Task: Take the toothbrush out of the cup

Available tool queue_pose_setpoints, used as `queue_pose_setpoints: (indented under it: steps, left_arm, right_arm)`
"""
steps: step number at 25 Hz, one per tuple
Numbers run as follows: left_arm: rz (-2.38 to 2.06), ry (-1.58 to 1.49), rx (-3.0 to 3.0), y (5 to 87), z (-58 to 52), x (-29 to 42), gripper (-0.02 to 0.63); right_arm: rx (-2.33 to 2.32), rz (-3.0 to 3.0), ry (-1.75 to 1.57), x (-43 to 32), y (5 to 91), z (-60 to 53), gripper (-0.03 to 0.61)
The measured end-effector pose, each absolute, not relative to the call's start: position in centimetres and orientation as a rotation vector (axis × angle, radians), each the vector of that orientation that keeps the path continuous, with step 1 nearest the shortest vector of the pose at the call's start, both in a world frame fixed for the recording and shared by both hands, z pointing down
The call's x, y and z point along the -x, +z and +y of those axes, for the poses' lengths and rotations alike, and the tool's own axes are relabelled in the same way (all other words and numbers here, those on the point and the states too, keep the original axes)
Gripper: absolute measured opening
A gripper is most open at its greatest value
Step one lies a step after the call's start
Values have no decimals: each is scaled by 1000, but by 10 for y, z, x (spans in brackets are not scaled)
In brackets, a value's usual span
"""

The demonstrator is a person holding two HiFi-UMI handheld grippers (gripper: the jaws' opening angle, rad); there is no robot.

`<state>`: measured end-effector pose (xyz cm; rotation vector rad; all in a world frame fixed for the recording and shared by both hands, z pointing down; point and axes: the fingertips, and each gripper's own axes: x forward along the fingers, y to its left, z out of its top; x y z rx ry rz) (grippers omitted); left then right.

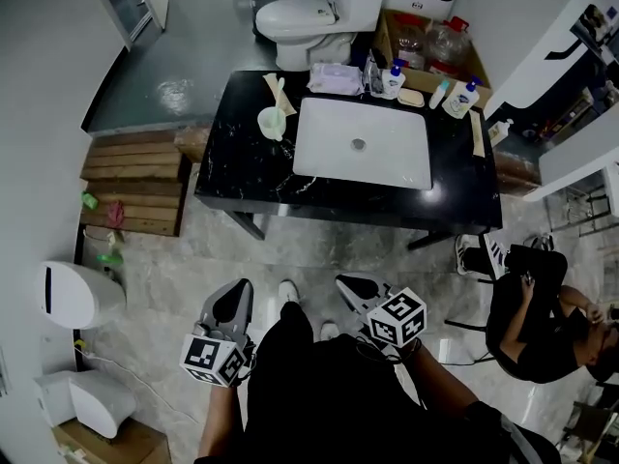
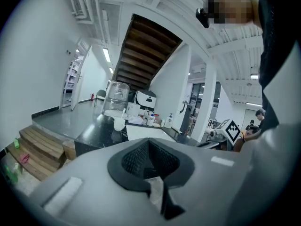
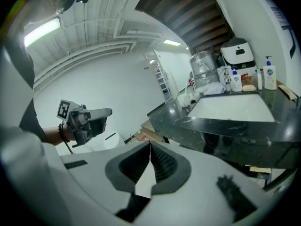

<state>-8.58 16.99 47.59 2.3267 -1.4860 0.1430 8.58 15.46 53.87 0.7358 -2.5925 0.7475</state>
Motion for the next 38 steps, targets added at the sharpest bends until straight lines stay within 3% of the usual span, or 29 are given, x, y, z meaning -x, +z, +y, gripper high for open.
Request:
queue_pose_setpoints:
  steps: [14, 38]
  left_arm:
    - [-1345, 118, -2376, 488, 87, 148, 9]
    - [-1248, 122, -2417, 487, 46, 176, 9]
  right_arm:
    - [-833, -2554, 784, -12, 529, 90, 15]
    - [-1010, -2553, 789, -5, 508, 40, 15]
